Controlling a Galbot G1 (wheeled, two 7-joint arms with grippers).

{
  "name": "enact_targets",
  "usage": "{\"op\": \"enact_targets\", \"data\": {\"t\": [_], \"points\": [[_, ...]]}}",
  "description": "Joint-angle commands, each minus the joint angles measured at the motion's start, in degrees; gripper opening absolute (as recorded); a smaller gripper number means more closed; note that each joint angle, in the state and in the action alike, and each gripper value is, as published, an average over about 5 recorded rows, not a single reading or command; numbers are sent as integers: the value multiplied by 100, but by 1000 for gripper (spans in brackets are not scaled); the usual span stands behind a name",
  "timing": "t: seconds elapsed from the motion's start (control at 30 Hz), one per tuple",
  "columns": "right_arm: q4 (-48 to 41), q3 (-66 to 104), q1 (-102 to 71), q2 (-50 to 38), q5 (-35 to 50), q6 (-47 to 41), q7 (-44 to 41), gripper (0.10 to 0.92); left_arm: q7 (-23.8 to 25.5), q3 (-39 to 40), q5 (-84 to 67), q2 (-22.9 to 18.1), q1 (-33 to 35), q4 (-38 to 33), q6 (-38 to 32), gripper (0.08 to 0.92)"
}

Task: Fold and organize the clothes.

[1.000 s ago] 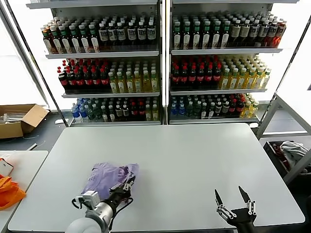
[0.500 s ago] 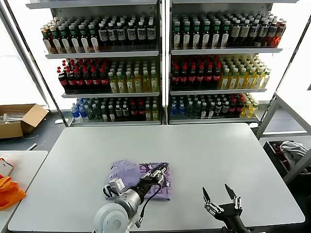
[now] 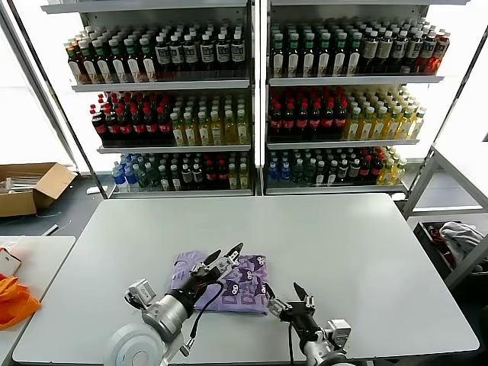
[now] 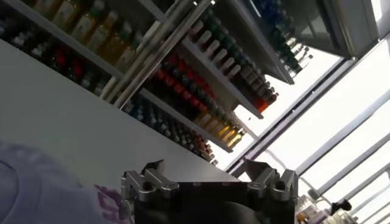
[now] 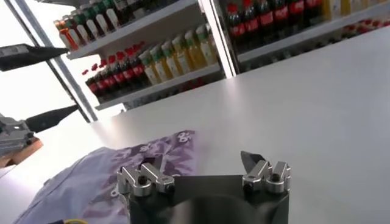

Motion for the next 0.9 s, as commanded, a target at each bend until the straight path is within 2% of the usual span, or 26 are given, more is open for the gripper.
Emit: {"op": "enact_targets", "data": {"t": [0.03, 0.1, 0.2, 0.43, 0.77, 0.9], "points": [[-1192, -994, 1261, 328, 393, -459, 495, 820, 286, -469, 101, 22, 530, -368, -109, 822], [-1224, -943, 1229, 289, 392, -434, 477, 810, 313, -419, 173, -87, 563, -359, -114, 822], [-1058, -855, 1130, 205, 410, -410, 399, 753, 323, -397, 246, -174, 573, -346, -117, 823], [-692, -611, 859, 87, 365, -384, 176, 548, 323, -463, 245, -173, 578, -288, -117, 822], [-178, -159, 329, -176, -123, -563, -338, 245, 383, -603, 232, -240, 556, -163, -117, 822], [45, 222, 38, -464, -199, -641, -576, 150, 392, -696, 319, -235, 556, -154, -116, 823]]}}
